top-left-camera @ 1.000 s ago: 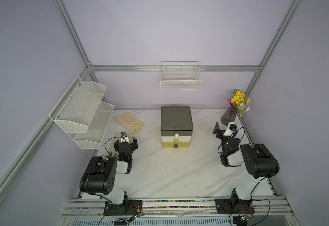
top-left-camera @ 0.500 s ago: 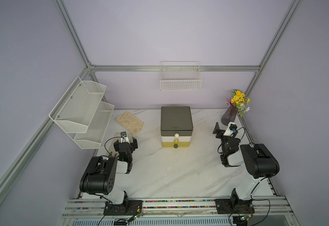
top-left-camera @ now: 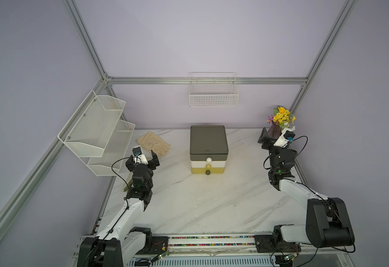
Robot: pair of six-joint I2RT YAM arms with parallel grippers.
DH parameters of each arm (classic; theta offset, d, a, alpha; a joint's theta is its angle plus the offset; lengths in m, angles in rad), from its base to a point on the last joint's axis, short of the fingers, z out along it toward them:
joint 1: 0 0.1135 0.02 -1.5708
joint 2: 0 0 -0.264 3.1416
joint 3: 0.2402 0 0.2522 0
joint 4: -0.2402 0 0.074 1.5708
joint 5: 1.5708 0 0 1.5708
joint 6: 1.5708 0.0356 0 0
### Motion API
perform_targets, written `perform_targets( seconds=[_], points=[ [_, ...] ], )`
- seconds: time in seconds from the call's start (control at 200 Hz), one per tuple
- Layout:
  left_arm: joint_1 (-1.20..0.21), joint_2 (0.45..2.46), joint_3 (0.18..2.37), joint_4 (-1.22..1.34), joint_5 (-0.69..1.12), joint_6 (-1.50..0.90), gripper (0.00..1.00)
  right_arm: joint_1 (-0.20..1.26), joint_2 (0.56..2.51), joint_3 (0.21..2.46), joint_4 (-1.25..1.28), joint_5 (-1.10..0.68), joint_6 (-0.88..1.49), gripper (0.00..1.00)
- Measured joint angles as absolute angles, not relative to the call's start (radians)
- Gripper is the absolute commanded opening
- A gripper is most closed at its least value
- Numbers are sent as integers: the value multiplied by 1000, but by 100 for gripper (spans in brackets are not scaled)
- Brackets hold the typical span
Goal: Take the sponge out of the drawer
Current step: Open the drawer in the storage box.
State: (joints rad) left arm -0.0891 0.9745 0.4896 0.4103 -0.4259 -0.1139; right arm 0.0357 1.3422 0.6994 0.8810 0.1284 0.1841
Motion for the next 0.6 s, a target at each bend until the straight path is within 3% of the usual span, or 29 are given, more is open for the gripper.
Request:
perform_targets(
  seconds=[0.175,0.385,0.6],
  points=[
    [-98,831,579,189,-303,-206,100,74,1300,823,634,75,223,98],
    [-125,808,725,-24,-118,-305,100,128,1282,918,381,53,231,97],
    [-283,850,813,-160,-17,-360,100,138,1260,937,237,20,247,97]
  ],
)
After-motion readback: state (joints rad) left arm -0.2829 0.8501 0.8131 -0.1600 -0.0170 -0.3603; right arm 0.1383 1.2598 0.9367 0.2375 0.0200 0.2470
